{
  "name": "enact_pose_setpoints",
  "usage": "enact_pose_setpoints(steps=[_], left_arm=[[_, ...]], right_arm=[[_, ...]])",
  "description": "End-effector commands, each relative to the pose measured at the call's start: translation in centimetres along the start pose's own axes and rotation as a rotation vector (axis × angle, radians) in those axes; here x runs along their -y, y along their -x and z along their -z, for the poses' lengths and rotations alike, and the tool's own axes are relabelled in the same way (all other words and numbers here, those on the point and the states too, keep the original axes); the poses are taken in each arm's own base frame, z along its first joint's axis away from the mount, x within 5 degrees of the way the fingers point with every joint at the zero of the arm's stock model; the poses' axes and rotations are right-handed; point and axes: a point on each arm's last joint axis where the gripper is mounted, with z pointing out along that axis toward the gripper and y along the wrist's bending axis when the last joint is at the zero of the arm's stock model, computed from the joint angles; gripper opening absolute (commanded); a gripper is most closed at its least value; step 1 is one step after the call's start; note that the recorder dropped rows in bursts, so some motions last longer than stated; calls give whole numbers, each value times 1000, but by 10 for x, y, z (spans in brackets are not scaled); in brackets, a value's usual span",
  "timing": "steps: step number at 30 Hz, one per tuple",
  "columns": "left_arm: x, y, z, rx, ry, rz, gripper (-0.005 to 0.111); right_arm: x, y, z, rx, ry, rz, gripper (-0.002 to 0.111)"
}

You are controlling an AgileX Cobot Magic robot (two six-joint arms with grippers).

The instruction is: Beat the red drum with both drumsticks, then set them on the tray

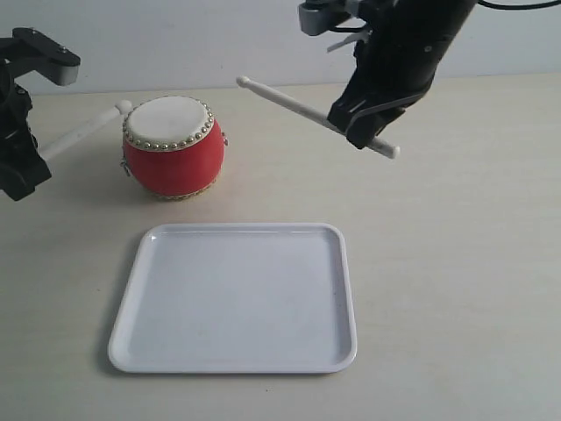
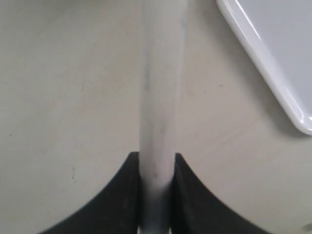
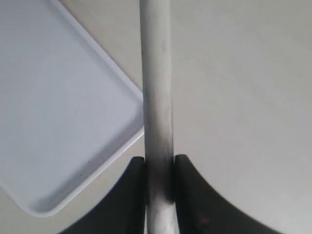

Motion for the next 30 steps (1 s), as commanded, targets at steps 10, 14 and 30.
enact_pose_setpoints(steps=[10, 14, 30], left_arm=[[0, 12, -27, -69, -41, 34, 0], [-4, 18, -17, -29, -28, 45, 0], [-13, 45, -34, -29, -57, 52, 0]], right_arm=[[-4, 36, -3, 17, -67, -14, 0], [0, 45, -32, -21, -33, -26, 0], [2, 84, -6, 131, -13, -26, 0]])
